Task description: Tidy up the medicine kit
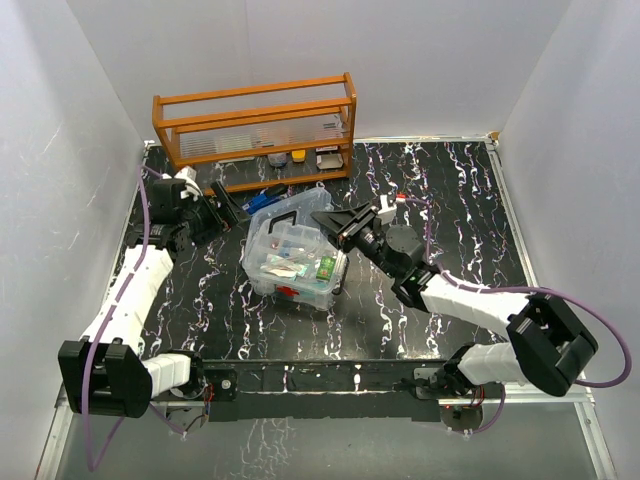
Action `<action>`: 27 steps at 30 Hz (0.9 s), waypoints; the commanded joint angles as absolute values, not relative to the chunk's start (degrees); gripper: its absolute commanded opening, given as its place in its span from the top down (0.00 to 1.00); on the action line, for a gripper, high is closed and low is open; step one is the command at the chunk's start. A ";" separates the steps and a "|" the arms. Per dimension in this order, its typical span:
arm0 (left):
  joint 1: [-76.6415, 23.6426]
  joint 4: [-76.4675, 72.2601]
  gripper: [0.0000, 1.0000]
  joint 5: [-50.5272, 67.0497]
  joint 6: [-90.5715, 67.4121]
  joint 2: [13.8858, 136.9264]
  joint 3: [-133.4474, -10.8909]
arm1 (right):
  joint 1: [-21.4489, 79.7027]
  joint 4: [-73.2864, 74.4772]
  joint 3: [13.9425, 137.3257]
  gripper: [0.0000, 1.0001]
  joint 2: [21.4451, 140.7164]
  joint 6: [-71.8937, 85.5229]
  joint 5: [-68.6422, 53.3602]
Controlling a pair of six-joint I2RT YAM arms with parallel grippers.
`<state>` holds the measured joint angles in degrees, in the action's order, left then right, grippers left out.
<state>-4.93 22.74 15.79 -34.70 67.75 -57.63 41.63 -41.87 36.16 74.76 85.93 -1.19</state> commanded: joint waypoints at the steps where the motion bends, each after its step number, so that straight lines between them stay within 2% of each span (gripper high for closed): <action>1: -4.57 16.88 0.09 22.81 -33.92 66.53 -53.52 | 41.97 -43.30 33.40 0.79 70.26 84.33 4.23; 12: -4.46 15.74 0.11 31.09 -30.64 72.85 -53.04 | 41.96 -39.79 26.80 0.72 65.68 83.63 5.58; 23: -4.27 16.17 0.12 34.19 -30.03 75.61 -53.96 | 41.96 -34.63 25.75 0.68 64.68 82.55 1.84; 27: -4.09 17.63 0.14 33.88 -30.22 76.62 -53.63 | 42.00 -32.22 25.46 0.62 64.60 81.76 1.47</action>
